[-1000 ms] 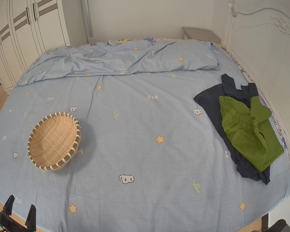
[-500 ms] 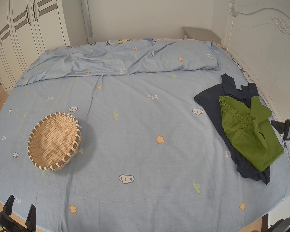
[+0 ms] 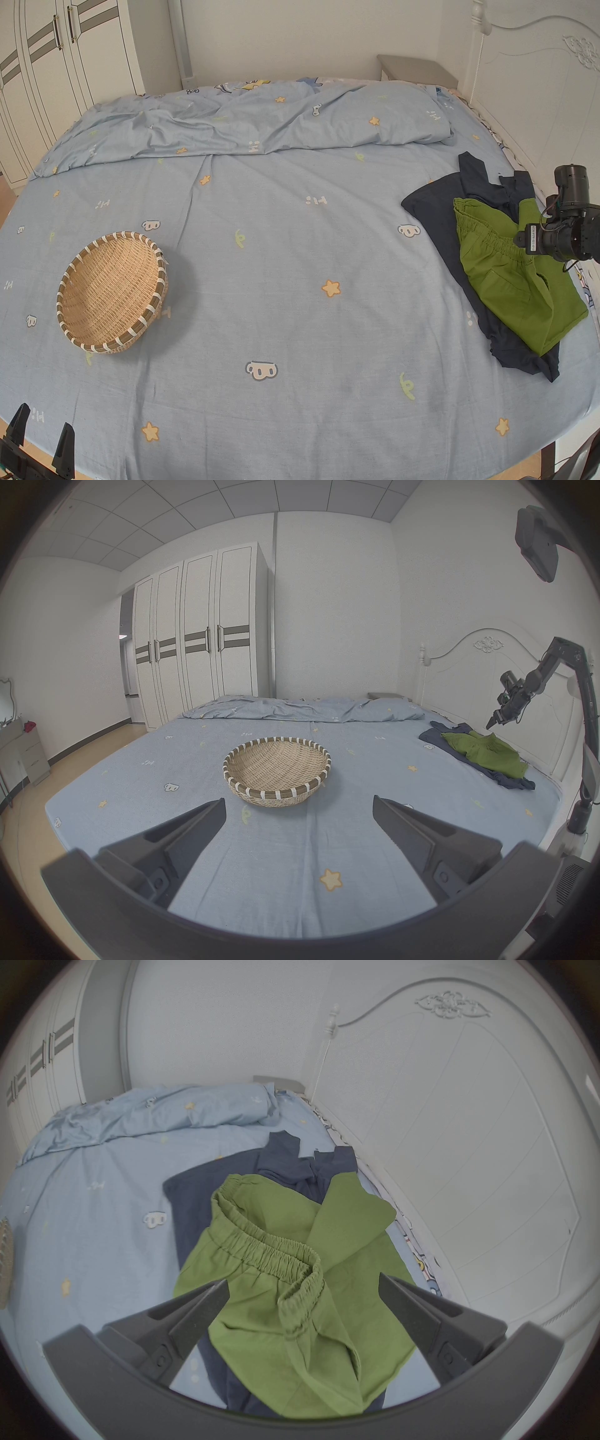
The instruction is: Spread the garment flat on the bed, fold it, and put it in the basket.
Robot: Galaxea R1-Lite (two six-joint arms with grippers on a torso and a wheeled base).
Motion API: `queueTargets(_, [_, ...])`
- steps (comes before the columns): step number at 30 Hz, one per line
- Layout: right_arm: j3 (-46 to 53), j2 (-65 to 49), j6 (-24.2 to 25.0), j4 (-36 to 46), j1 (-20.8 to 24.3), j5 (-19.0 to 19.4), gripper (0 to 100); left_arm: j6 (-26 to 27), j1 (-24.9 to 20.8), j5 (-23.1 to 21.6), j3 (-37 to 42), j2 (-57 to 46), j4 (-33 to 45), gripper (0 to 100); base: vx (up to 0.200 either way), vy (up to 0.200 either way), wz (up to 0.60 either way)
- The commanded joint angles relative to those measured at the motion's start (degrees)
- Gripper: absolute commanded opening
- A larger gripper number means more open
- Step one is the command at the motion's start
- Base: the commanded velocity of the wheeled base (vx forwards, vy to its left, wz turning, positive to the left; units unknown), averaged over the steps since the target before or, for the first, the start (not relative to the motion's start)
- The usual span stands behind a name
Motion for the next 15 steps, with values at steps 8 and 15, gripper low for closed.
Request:
queueTargets(8, [-1.78,7.09,-0.13,-1.50,-1.64,-0.41,100,-0.04,0.00,0.04,1.01,-0.66,-0.02,100,0.000,0.000,0.00])
queueTargets(15, [-1.78,7.36,-0.31,-0.98,-1.82,-0.41,0,-0.04,0.00,0.04,1.01,-0.57,-0.02,100,0.000,0.000,0.00])
